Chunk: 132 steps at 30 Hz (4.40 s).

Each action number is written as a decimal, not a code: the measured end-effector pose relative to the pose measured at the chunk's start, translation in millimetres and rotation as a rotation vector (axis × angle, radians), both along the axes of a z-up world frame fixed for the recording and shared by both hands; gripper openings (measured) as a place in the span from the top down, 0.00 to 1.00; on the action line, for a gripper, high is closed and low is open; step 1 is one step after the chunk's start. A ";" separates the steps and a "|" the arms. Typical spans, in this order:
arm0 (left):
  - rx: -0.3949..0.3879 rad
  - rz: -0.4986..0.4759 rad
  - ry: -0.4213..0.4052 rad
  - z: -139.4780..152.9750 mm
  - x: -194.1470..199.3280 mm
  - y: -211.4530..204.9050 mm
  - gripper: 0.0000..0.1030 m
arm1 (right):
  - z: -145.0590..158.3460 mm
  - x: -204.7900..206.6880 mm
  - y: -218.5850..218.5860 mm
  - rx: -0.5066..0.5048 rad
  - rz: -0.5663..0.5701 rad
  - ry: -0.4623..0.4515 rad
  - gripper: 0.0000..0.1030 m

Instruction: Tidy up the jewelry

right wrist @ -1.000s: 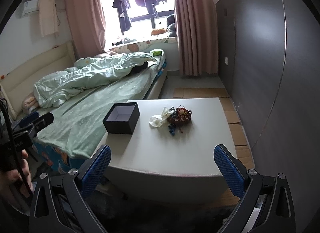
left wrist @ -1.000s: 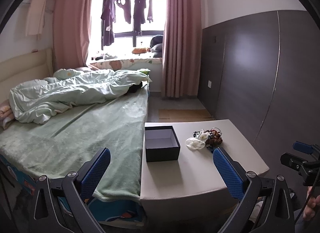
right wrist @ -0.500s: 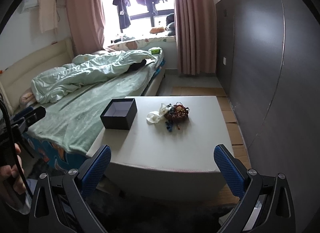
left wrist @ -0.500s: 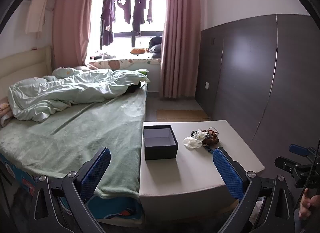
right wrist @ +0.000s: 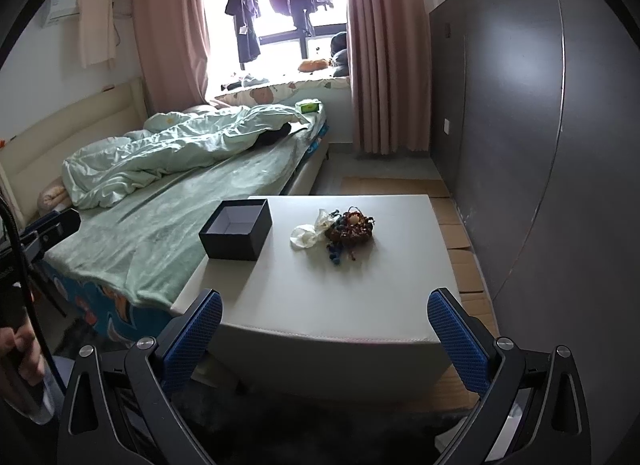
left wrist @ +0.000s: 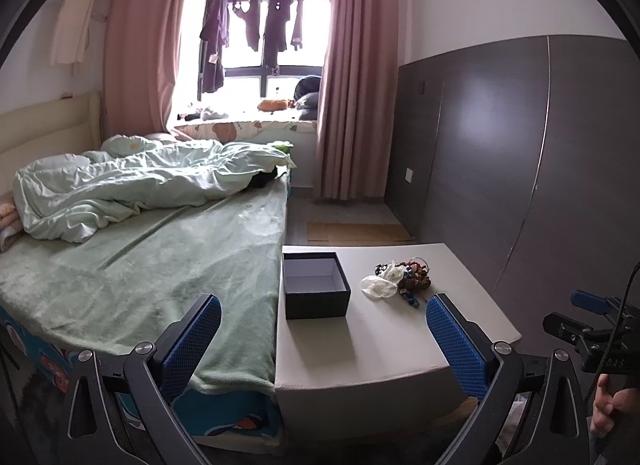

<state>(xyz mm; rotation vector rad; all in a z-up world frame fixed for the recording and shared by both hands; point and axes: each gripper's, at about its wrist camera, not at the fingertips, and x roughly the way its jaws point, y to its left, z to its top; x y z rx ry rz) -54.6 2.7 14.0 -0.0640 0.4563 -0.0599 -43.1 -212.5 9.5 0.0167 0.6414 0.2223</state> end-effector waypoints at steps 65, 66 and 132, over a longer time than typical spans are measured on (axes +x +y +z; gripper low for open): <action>-0.068 -0.300 0.532 -56.7 272.8 -73.1 0.27 | -49.1 254.8 -21.2 0.266 0.026 0.391 0.23; -0.070 -0.303 0.546 -62.4 280.5 -74.6 0.27 | -54.7 258.7 -22.5 0.278 0.033 0.395 0.23; 0.177 -0.488 0.661 -167.4 323.8 -134.4 0.53 | -86.8 293.3 -37.2 0.354 0.021 0.359 0.96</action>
